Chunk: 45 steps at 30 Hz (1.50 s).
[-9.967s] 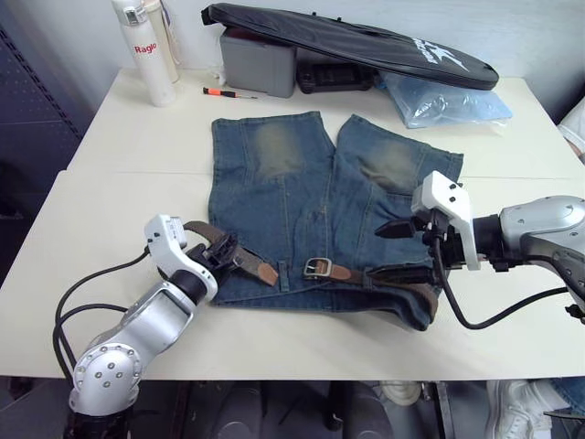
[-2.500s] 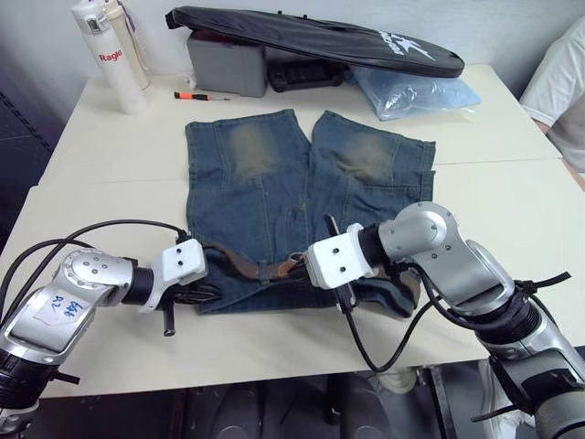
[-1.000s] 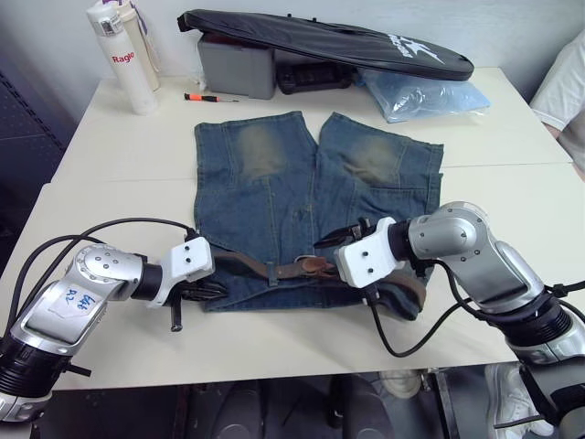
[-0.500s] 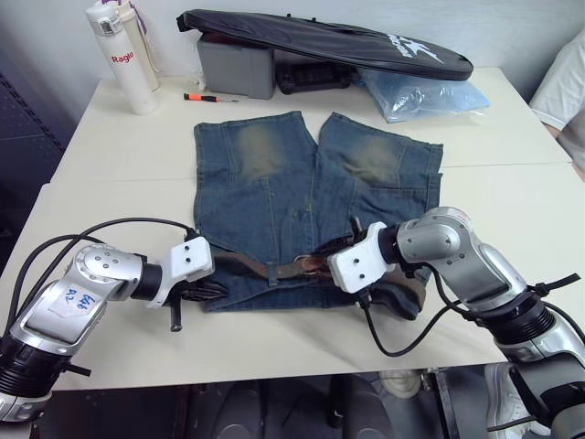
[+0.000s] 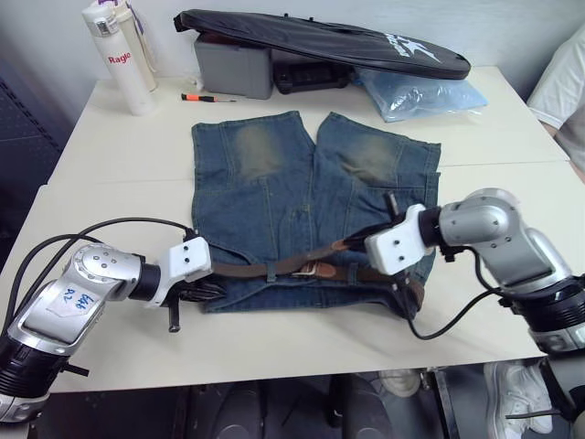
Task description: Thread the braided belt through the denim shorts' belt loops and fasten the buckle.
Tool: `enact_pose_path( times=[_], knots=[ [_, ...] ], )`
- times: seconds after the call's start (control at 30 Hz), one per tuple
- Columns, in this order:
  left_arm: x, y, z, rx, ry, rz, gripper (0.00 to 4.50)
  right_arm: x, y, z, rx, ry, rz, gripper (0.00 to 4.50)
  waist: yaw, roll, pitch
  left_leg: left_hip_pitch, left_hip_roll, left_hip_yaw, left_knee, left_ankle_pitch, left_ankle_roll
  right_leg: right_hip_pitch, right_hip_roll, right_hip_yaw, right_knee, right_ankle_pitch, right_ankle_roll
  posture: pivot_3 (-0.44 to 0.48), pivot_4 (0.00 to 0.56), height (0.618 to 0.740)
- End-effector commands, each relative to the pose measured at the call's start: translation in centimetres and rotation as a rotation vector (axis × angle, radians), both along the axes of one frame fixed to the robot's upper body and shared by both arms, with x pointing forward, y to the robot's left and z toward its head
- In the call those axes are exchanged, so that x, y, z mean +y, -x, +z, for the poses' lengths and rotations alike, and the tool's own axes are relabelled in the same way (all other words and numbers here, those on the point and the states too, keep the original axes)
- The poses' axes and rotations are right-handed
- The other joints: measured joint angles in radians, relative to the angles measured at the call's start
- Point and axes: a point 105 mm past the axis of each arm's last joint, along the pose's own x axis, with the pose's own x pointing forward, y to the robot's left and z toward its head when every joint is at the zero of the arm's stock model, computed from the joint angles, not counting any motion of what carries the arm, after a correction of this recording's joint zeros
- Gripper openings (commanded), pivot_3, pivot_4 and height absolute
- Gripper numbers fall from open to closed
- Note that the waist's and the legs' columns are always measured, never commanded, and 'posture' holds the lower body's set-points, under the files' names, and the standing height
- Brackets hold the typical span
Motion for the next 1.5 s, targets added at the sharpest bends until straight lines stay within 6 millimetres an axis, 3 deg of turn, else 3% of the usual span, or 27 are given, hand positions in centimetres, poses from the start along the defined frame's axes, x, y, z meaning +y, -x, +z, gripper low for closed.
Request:
enact_pose_path(
  times=[0.03, 0.13, 0.23, 0.3, 0.4, 0.53, 0.7, 0.87, 1.03, 1.13, 1.27, 1.5],
  knots=[
    [0.1, 1.3, -0.6, 0.107, 0.053, 0.019, 0.0, 0.6, 0.4, 1.3, -0.028, -0.026, 0.047, 0.05, -0.011, 0.0, 0.0, 0.0, 0.0, 0.0, 0.0, 0.0, 0.0, 0.0, 0.0, 0.0, 0.0, 0.0, 0.0, 0.0, 0.15, 0.74],
    [-0.1, 1.5, 1.0, 0.132, 0.144, 0.036, 0.94, 1.2, 0.8, 1.2, -0.017, -0.039, 0.071, 0.0, -0.015, 0.0, 0.0, -0.001, 0.001, 0.0, 0.0, 0.0, -0.001, -0.001, 0.001, 0.0, -0.001, 0.0, 0.0, 0.0, 0.15, 0.74],
    [-0.2, 2.3, 2.9, 0.208, 0.227, 0.022, 2.31, 1.7, 1.2, 1.1, -0.003, -0.046, 0.089, 0.0, -0.014, -0.001, 0.001, -0.002, 0.003, 0.0, 0.0, -0.001, -0.001, -0.002, 0.002, 0.0, -0.001, 0.0, 0.0, 0.0, 0.15, 0.74],
    [-0.2, 2.6, 5.3, 0.243, 0.329, 0.02, 3.19, 2.0, 1.5, 1.0, 0.004, -0.048, 0.102, 0.0, -0.014, -0.001, 0.001, -0.002, 0.004, 0.0, 0.0, -0.001, -0.001, -0.002, 0.003, 0.0, -0.001, 0.0, 0.0, 0.0, 0.15, 0.74],
    [0.4, 1.3, 8.7, 0.178, 0.443, 0.055, 4.47, 2.3, 2.0, 1.0, 0.011, -0.05, 0.116, 0.0, -0.008, -0.001, 0.001, -0.002, 0.005, 0.0, 0.001, -0.001, -0.002, -0.002, 0.004, 0.0, -0.001, 0.0, -0.001, 0.0, 0.15, 0.74],
    [1.8, -2.5, 10.2, 0.007, 0.402, 0.177, 4.47, 2.5, 2.3, 1.2, 0.016, -0.057, 0.116, 0.0, -0.011, -0.001, 0.001, -0.002, 0.005, 0.0, 0.001, -0.001, -0.002, -0.002, 0.004, 0.0, 0.0, 0.0, -0.001, 0.0, 0.15, 0.74],
    [2.1, -5.7, 7.4, -0.047, 0.207, 0.215, 4.47, 2.3, 2.7, 1.7, 0.006, -0.066, 0.09, 0.0, -0.011, -0.001, 0.001, -0.002, 0.005, 0.001, 0.001, -0.001, -0.003, -0.002, 0.005, 0.0, -0.001, 0.0, -0.001, 0.0, 0.15, 0.74],
    [1.8, -7.6, 5.1, -0.079, 0.042, 0.143, 2.28, 2.2, 3.0, 2.1, -0.007, -0.073, 0.068, 0.0, -0.011, -0.002, 0.002, -0.003, 0.005, 0.002, 0.001, -0.001, -0.003, -0.003, 0.006, 0.0, -0.002, 0.0, -0.001, 0.0, 0.15, 0.74],
    [1.0, -8.1, 3.9, -0.059, -0.023, 0.031, 0.1, 2.1, 3.2, 2.4, -0.016, -0.076, 0.056, 0.0, -0.01, -0.002, 0.002, -0.003, 0.005, 0.002, 0.001, -0.001, -0.003, -0.003, 0.006, 0.0, -0.002, 0.0, -0.001, 0.0, 0.15, 0.74],
    [1.3, -7.7, 2.3, -0.043, -0.135, -0.065, 0.04, 1.8, 3.0, 3.0, -0.05, -0.073, 0.039, 0.0, -0.012, -0.002, 0.002, -0.003, 0.005, 0.002, 0.001, -0.001, -0.003, -0.003, 0.006, 0.0, -0.002, 0.0, -0.001, 0.0, 0.15, 0.74],
    [4.0, -7.9, -0.6, -0.038, -0.319, -0.103, 0.04, 1.2, 2.5, 3.9, -0.118, -0.056, 0.021, 0.0, -0.012, -0.002, 0.002, -0.002, 0.005, 0.003, 0.001, -0.001, -0.003, -0.002, 0.006, 0.001, -0.002, 0.0, -0.001, 0.0, 0.15, 0.74],
    [4.5, -7.9, -1.5, -0.028, -0.337, -0.129, 0.04, -1.2, 1.7, 5.6, -0.177, -0.015, -0.031, 0.0, -0.016, -0.001, 0.001, 0.003, 0.006, 0.006, 0.001, -0.001, -0.003, -0.002, 0.006, 0.005, 0.002, 0.0, -0.001, 0.0, 0.15, 0.74]
  ],
)
